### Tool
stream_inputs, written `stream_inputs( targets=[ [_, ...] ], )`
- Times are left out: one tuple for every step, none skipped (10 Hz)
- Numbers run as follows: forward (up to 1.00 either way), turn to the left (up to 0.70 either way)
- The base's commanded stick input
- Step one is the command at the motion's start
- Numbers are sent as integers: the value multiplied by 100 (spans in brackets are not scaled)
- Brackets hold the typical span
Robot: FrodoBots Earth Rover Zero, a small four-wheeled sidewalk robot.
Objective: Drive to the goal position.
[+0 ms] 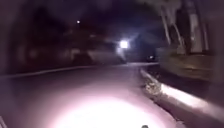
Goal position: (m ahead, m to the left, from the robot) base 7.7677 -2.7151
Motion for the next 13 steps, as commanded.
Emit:
stream_inputs(
  targets=[
    [70, 0],
    [70, 0],
    [70, -28],
    [70, -35],
    [70, -35],
    [70, -12],
    [70, 0],
    [70, 0],
    [70, 0],
    [70, 0],
    [70, 0],
    [70, -1],
    [70, -8]
  ],
)
